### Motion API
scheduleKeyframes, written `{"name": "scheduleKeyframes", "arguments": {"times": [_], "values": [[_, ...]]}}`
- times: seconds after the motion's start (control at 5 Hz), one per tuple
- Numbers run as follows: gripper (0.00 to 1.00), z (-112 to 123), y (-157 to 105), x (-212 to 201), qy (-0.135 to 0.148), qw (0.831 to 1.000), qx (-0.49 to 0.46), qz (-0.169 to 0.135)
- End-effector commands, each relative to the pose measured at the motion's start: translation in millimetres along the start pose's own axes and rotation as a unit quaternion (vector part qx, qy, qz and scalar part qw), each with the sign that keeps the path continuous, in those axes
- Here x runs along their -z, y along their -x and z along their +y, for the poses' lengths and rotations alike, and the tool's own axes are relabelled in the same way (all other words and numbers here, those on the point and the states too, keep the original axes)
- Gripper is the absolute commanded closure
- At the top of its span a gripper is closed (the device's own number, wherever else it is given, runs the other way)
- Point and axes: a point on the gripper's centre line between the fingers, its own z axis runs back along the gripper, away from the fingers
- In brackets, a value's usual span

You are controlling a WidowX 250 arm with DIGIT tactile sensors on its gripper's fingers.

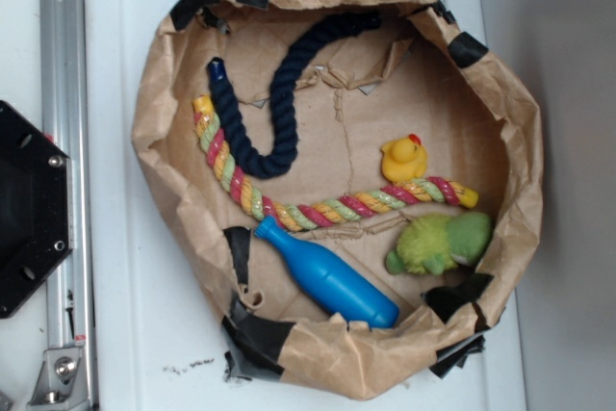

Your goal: Grab the green animal.

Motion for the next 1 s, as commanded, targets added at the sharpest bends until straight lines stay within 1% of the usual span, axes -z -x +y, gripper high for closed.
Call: {"name": "scheduleKeyframes", "arguments": {"times": [0.0,0.2,0.4,0.6,0.8], "values": [[0.0,0.0,0.0,0.0,0.0,1.0,0.0,0.0],[0.0,0.9,-42.3,39.0,-0.045,0.985,0.109,-0.13],[0.0,2.2,-83.7,61.3,-0.009,0.961,0.119,-0.248],[0.0,9.2,-115.0,92.2,0.015,0.964,0.119,-0.237],[0.0,18.9,-139.6,129.5,0.025,0.972,0.111,-0.206]]}}
